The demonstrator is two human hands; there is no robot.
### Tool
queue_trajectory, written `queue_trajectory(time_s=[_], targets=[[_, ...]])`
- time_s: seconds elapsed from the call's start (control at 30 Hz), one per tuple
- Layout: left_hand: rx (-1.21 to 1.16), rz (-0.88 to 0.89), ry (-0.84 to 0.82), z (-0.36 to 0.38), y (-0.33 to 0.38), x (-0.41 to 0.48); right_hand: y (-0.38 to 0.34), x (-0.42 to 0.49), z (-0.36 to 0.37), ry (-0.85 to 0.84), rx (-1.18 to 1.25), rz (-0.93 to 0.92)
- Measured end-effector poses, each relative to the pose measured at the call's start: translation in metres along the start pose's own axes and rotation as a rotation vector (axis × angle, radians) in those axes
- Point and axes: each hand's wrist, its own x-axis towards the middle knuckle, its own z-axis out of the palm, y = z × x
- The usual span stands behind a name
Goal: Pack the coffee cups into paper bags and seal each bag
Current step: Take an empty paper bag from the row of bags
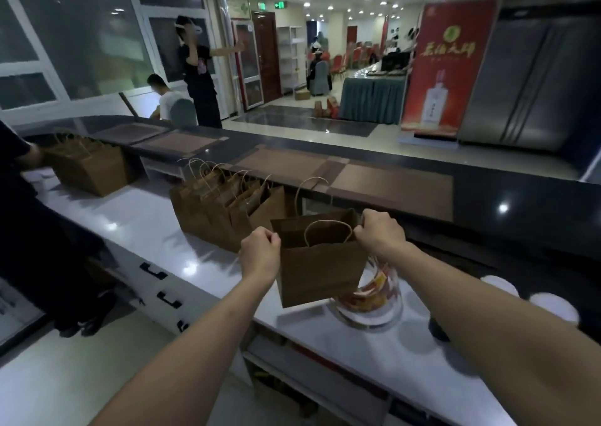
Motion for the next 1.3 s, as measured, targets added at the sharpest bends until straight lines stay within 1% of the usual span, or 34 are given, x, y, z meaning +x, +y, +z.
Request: queue_trajectory(time_s=[0.23, 0.43, 0.6, 0.8, 0.93, 1.07, 1.3], targets=[[-0.036, 0.092, -0.105, 0.011, 0.030, -0.066, 0.060, -0.085, -0.034, 0.019, 0.012, 0.174], [-0.086, 0.127, -0.208, 0.043, 0.061, -0.122, 0.123, -0.144, -0.068, -0.002, 0.009, 0.340], [-0.116, 0.164, -0.290, 0.075, 0.094, -0.170, 0.176, -0.189, -0.095, 0.014, 0.000, 0.447], [-0.093, 0.200, -0.395, 0.116, 0.133, -0.229, 0.247, -0.240, -0.127, -0.006, 0.034, 0.527], [-0.055, 0.225, -0.415, 0.136, 0.159, -0.271, 0.299, -0.272, -0.152, -0.013, 0.082, 0.582], [-0.011, 0.239, -0.446, 0.156, 0.177, -0.307, 0.345, -0.299, -0.170, -0.009, 0.079, 0.609], [-0.002, 0.233, -0.481, 0.191, 0.203, -0.348, 0.393, -0.327, -0.185, 0.032, 0.088, 0.626]])
